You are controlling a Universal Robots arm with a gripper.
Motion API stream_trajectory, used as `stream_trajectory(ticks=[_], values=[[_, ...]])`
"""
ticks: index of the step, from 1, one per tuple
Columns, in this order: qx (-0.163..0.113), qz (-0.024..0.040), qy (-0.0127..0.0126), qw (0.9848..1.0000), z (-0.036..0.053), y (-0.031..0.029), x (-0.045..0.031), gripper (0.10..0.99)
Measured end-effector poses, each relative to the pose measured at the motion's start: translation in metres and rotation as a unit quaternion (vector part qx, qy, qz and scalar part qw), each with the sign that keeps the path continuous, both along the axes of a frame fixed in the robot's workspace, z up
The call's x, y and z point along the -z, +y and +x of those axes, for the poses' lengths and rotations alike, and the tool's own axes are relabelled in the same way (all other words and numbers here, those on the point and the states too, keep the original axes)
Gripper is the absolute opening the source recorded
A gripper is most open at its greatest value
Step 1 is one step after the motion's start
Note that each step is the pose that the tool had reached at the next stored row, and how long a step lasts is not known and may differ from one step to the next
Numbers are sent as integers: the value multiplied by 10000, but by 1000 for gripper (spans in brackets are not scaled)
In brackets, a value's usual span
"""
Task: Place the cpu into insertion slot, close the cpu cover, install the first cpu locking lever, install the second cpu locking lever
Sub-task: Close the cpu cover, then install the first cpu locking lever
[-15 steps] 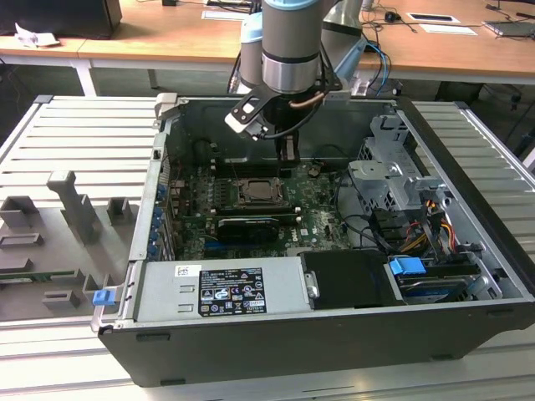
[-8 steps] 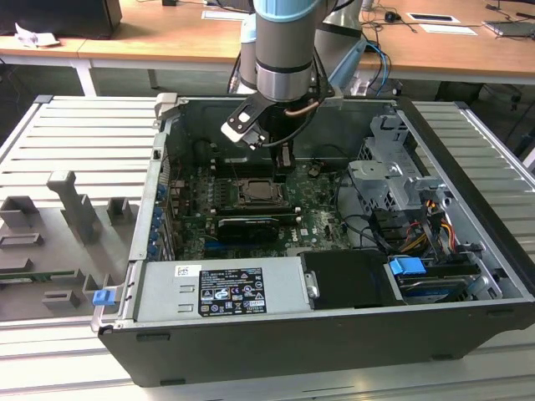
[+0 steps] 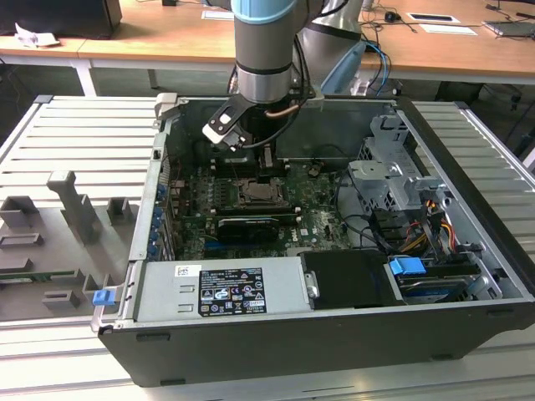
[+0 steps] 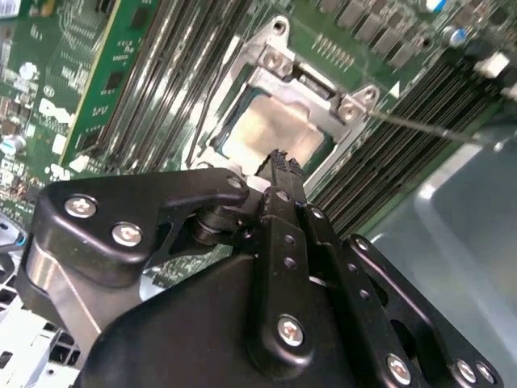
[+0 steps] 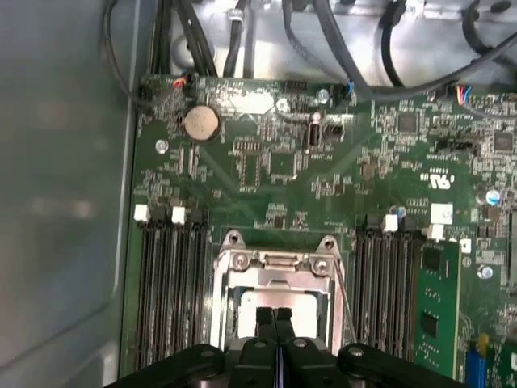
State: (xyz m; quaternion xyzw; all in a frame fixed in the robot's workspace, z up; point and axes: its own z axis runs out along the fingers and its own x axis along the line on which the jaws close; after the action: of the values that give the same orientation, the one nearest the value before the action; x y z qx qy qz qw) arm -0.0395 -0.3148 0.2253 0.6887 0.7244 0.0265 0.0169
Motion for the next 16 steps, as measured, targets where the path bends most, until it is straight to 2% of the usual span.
stream_trajectory(ticks=[8,16], values=[[-8,0,0,10000,-95,0,2,106],[-8,-13,0,10000,-100,0,-30,106]])
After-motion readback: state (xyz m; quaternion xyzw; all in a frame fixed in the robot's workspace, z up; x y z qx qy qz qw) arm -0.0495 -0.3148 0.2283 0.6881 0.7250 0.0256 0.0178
